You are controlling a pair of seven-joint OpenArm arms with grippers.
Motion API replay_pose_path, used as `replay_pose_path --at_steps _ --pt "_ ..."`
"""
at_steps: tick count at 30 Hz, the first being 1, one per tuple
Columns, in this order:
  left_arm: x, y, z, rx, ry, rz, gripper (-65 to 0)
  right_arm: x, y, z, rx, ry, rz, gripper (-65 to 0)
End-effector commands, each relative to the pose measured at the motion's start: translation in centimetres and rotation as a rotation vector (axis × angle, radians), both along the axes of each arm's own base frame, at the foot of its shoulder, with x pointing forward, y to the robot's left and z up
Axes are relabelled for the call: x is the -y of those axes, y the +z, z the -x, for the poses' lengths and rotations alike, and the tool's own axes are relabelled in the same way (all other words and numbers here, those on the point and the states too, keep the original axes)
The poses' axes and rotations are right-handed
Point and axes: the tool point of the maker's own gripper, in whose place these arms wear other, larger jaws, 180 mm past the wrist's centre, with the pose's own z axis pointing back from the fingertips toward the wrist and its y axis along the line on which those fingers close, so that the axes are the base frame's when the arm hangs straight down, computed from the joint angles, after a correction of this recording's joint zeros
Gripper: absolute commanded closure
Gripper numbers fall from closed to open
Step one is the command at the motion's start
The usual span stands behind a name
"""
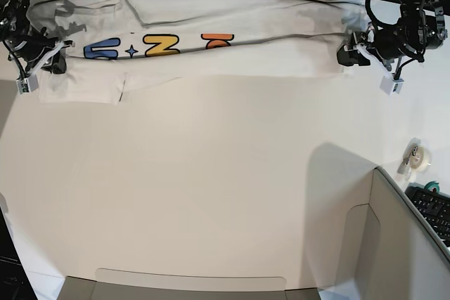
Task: Layout the t-shirt on the table in an organized manner, then fold the t-shirt properly
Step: 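Hold the folded hem with both grippers over the collar edge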
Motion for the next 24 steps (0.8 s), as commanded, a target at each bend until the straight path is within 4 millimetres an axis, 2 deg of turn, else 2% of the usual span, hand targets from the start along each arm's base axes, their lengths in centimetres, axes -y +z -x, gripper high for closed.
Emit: replay_pose_path --at_steps 1,15,16,20,24 --pt "-0.43 0.94 -0.74 0.036 -0.002 -0.01 -23.0 0.51 1.18 -0.62 0.034 0.015 0.023 0.0" --pt "-0.43 0.94 -0.74 0.036 -0.002 -0.01 -23.0 0.54 1.21 -0.6 0.034 0.016 0.025 0.0" --pt "-0.43 0.94 -0.74 0.036 -0.002 -0.01 -23.0 0.54 1.21 -0.6 0.034 0.016 0.025 -1.6" --pt "-0.48 0.96 -0.75 0.036 -0.001 -0.01 -23.0 0.54 1.21 -0.6 0.034 0.016 0.025 -15.0" --pt "-0.44 0.94 -0.74 0.036 0.0 -0.009 -23.0 0.54 1.17 -0.54 0.032 0.016 0.025 -17.6"
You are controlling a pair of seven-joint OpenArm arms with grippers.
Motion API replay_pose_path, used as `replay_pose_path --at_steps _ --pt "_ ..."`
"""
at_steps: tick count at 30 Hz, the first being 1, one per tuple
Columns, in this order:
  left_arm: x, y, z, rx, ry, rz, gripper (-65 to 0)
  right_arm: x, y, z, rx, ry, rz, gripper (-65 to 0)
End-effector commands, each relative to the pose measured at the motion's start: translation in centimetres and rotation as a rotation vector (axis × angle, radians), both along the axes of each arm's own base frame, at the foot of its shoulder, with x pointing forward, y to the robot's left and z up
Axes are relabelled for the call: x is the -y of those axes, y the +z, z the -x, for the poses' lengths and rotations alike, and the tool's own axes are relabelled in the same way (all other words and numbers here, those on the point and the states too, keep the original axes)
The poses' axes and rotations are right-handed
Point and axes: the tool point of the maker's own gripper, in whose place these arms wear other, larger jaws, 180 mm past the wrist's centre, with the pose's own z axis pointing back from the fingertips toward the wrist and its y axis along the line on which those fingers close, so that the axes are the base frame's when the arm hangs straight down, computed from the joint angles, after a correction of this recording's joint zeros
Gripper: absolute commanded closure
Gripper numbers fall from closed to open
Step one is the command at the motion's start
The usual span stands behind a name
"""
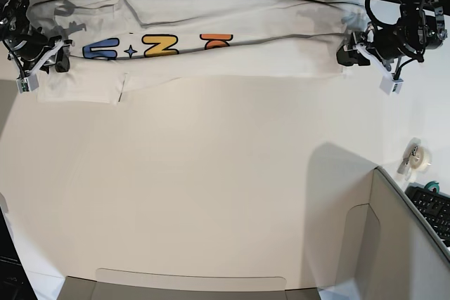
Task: Layout the t-shirt on the table in an organized manner, then fold the t-shirt properly
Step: 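Hold the folded hem with both grippers over the collar edge, then release the strip end with the left gripper and move it inward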
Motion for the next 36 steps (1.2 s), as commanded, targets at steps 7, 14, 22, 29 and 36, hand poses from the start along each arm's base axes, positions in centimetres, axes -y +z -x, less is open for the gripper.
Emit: replay_pose_path --at_steps 7,14,22,29,36 --pt "-0.4 1.0 -0.8 0.038 0.0 -0.009 -23.0 4.5 2.9 0.1 0.068 -0.086 0.068 -17.6" --pt "-1.0 1.6 -1.7 0.092 0.052 0.001 -22.2 8.9 5.5 1.4 0.14 -0.232 0.106 -17.6" --pt "-7.6 4.3 -1.3 0.222 0.361 -0.002 -20.8 6.7 3.4 2.1 0.125 -0.254 0.03 -17.6" --pt "-8.4 2.8 0.4 0.149 0.395 0.013 -26.1 5.0 2.9 0.9 0.139 -0.237 -0.012 -17.6" --pt "-7.8 -2.0 2.8 0.055 0.42 0.202 -26.2 2.2 2.0 -0.5 0.13 -0.168 -0.049 -17.6"
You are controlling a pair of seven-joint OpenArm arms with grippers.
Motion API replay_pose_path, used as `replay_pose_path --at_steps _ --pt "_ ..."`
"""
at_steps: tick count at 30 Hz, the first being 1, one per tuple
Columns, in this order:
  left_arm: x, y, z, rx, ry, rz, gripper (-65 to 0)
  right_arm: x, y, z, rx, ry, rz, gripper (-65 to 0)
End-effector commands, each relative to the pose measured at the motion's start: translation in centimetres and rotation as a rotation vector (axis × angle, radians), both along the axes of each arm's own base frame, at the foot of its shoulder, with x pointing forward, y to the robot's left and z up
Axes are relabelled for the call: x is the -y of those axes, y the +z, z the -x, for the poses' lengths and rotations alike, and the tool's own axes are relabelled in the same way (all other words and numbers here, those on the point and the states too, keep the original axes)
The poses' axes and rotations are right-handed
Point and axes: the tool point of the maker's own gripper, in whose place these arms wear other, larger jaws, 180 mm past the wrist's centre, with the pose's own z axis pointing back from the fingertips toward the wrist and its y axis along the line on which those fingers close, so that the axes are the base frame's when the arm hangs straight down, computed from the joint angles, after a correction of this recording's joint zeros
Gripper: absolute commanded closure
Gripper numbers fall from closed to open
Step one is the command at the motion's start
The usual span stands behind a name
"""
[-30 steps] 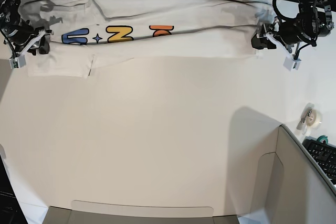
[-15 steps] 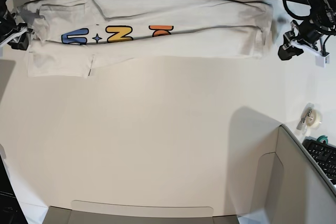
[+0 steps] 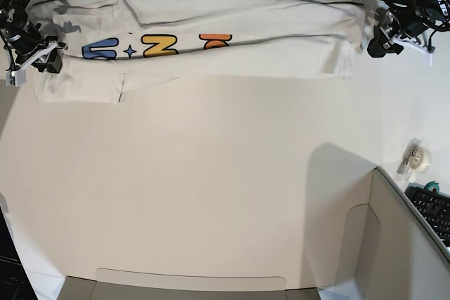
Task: Layout the t-shirt on the table in an organized manner, then fold the t-shirt properly
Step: 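Release the strip end with the left gripper and move it inward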
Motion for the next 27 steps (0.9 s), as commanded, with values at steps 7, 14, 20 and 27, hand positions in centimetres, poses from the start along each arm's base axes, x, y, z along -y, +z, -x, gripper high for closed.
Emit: replay_pose_path --at_steps 7,14,20,27 --pt "-0.2 -2.1 1.7 -0.062 0.016 0.054 -33.5 0.4 1.4 -0.9 0.048 0.01 0.02 -17.6" --pt "1.3 -2.2 2.7 -0.078 -0.117 0.055 -35.9 0.4 1.3 -0.9 0.048 0.01 0.019 -17.6" --pt "3.3 -3.0 2.9 -0.116 -0.202 0.071 -35.7 0.4 1.3 -0.9 0.048 0.01 0.019 -17.6" --pt "5.4 -3.7 3.1 -0.141 -0.271 0.096 -35.7 0.4 1.2 -0.8 0.043 0.01 0.019 -17.6"
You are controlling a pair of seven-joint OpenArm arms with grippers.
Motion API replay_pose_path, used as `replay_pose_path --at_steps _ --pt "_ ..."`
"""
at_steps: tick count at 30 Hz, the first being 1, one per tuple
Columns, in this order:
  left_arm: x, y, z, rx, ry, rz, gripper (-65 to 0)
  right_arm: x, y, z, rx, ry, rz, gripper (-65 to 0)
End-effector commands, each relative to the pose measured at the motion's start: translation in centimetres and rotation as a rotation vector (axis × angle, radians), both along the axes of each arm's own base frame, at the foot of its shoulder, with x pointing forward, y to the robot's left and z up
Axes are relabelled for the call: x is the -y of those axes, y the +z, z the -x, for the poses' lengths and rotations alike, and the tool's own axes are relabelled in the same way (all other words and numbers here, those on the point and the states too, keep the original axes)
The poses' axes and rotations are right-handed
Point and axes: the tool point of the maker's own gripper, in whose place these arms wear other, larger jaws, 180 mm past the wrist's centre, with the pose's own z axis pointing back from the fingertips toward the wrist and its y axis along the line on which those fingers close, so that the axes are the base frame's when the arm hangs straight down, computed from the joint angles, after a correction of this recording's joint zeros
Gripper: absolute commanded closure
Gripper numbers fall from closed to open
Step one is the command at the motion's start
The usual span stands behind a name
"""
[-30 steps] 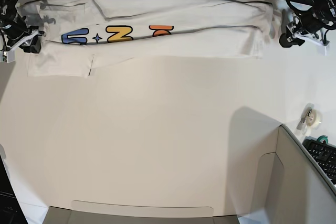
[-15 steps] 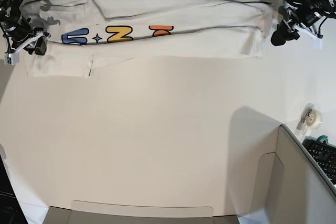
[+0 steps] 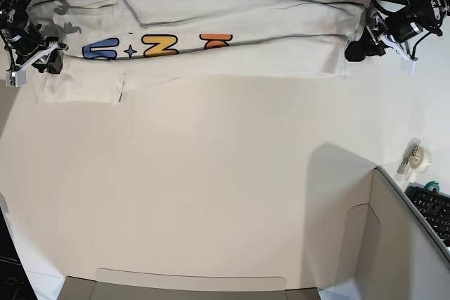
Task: Layout the t-shirt on the table in an organized manner, then fold the t-shirt properly
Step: 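Release the strip end with the left gripper and move it inward, then grasp the strip end with the left gripper and lift it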
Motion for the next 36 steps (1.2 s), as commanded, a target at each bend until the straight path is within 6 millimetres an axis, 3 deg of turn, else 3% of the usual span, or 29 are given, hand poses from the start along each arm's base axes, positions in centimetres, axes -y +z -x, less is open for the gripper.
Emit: replay_pose_path --at_steps 1,8,17,20,24,26,29,33,36 --pt "0.3 -2.2 3.0 -0.151 -0.08 -0.052 -35.7 0.5 1.2 -0.6 0.038 0.01 0.022 -17.6" --pt "3.0 -1.2 2.0 -0.11 -0.201 -0.075 -35.7 0.5 1.1 -0.4 0.034 0.01 0.021 -17.6" --pt "4.4 -2.0 3.5 -0.154 -0.281 -0.068 -34.9 0.5 1.0 -0.4 0.031 0.009 0.021 -17.6" --pt "4.6 -2.0 3.6 -0.158 -0.291 -0.068 -25.5 0.5 1.0 -0.4 0.031 0.009 0.021 -17.6" --pt "4.8 -1.7 3.3 -0.143 -0.3 -0.075 0.0 0.5 1.0 -0.4 0.03 0.01 0.02 -17.6" --pt "5.0 -1.0 2.6 -0.115 -0.312 -0.089 0.0 0.5 1.0 -0.4 0.03 0.01 0.02 -17.6" --pt "5.8 1.7 1.1 -0.012 -0.355 -0.141 0.0 0.4 1.0 -0.4 0.032 0.01 0.02 -17.6" --pt "7.7 5.5 0.1 0.124 -0.439 -0.214 0.0 0.4 1.0 -0.5 0.033 0.01 0.02 -17.6" --pt "9.4 7.1 -0.3 0.188 -0.465 -0.22 0.0 0.4 1.1 -0.5 0.035 0.011 0.02 -17.6"
